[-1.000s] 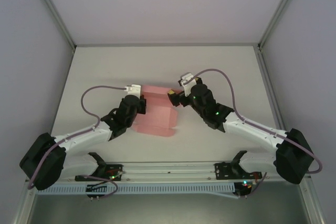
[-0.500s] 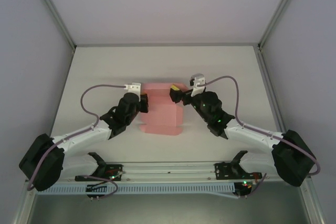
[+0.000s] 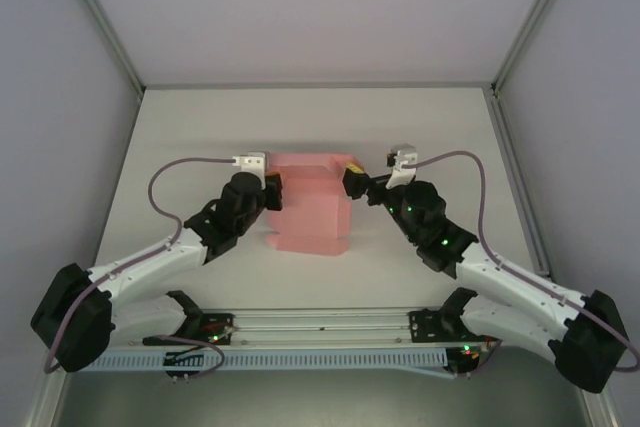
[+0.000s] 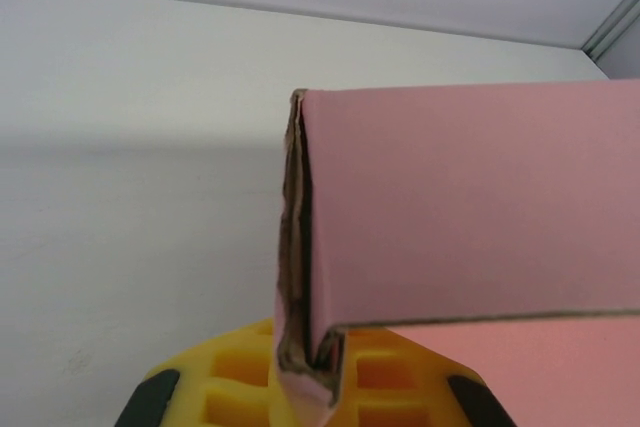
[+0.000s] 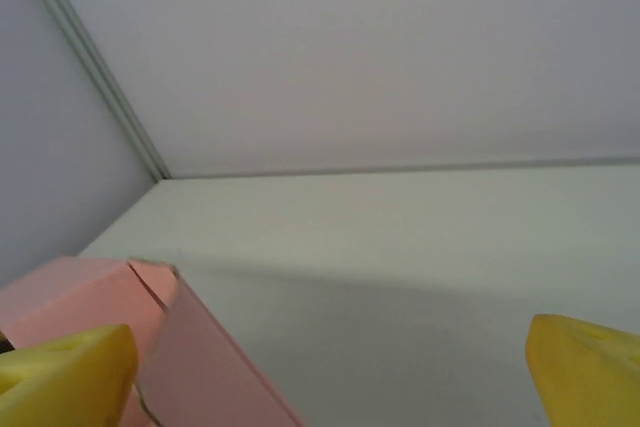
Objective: Assemble paper box
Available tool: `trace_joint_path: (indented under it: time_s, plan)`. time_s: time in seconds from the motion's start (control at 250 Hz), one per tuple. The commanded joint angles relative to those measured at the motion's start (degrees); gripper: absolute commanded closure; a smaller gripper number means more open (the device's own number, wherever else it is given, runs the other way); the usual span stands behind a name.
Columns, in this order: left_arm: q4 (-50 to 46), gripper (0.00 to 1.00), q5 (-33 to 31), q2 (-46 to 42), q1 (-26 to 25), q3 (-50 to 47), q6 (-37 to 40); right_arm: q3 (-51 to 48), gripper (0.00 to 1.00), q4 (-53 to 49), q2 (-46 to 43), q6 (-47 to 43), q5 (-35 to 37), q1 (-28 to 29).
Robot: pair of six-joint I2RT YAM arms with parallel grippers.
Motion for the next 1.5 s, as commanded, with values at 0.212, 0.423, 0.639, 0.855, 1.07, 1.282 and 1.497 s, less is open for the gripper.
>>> trace_joint_path:
  time_s: [0.212, 0.423, 0.639, 0.855, 1.07, 1.282, 1.497]
  plan:
    - [-3.50, 1.00, -2.91, -0.47, 1.81, 1.78, -0.50, -3.27, 0.00, -18.68, -1.58, 7.15, 9.59, 0.09]
    - [-3.86, 1.00, -1.94, -0.09, 2.02, 2.15, -0.84, -4.12, 0.00, -13.30, 3.51, 7.11, 9.03, -0.18]
    - [-3.96, 1.00, -0.98, 0.54, 2.05, 2.42, -1.67, -1.36, 0.00, -6.60, 9.79, 5.20, 8.57, -0.34]
    - [-3.94, 1.00, -0.19, 1.16, 2.05, 2.42, -1.72, -1.30, 0.00, 1.85, 11.05, 2.49, 3.87, -0.37]
    - [-3.71, 1.00, 0.61, 1.76, 2.10, 2.70, -2.43, 0.65, 0.00, 2.90, 13.58, -0.46, -1.18, -0.33]
    - [-3.07, 1.00, 1.98, 1.54, 2.08, 2.68, -3.36, 2.24, 0.00, 4.80, 18.59, -0.70, -6.29, -0.30]
    - [-2.86, 1.00, 2.43, 1.46, 2.02, 2.50, -4.07, 2.94, 0.00, 7.46, 23.23, 0.74, -4.26, 0.13]
